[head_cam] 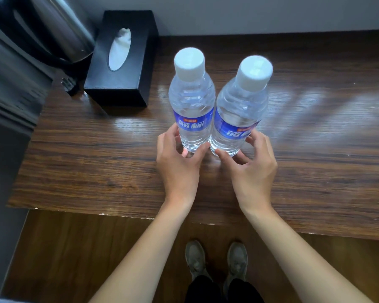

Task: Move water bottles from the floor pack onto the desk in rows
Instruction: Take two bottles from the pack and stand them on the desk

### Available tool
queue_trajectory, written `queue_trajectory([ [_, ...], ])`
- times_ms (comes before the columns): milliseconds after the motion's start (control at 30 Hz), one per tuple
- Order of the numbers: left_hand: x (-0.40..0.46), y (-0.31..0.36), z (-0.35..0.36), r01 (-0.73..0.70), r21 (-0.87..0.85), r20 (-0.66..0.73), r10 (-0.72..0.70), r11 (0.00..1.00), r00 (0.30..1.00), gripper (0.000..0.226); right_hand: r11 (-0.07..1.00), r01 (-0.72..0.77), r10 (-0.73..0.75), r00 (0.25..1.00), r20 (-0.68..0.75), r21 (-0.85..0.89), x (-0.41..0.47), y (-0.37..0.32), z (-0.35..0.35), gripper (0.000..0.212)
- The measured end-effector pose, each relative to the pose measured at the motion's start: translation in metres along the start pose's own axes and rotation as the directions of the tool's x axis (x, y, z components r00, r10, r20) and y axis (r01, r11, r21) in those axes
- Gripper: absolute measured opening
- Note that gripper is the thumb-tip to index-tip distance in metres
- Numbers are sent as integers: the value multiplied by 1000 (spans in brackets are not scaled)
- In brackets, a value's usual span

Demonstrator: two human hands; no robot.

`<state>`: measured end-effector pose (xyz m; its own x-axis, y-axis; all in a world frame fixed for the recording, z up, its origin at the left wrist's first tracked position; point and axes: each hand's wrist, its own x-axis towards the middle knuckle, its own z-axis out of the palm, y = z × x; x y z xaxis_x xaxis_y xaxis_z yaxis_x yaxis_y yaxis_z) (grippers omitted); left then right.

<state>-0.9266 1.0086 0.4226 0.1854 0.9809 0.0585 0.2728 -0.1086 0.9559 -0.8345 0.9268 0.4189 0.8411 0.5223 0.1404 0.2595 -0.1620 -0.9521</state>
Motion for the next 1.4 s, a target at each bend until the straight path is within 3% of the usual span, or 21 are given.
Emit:
queue_trajectory([
  [1400,180,12,108,-37,54,11,36,998,999,60,995,-51,40,992,-121,-87,193,8,81,60],
])
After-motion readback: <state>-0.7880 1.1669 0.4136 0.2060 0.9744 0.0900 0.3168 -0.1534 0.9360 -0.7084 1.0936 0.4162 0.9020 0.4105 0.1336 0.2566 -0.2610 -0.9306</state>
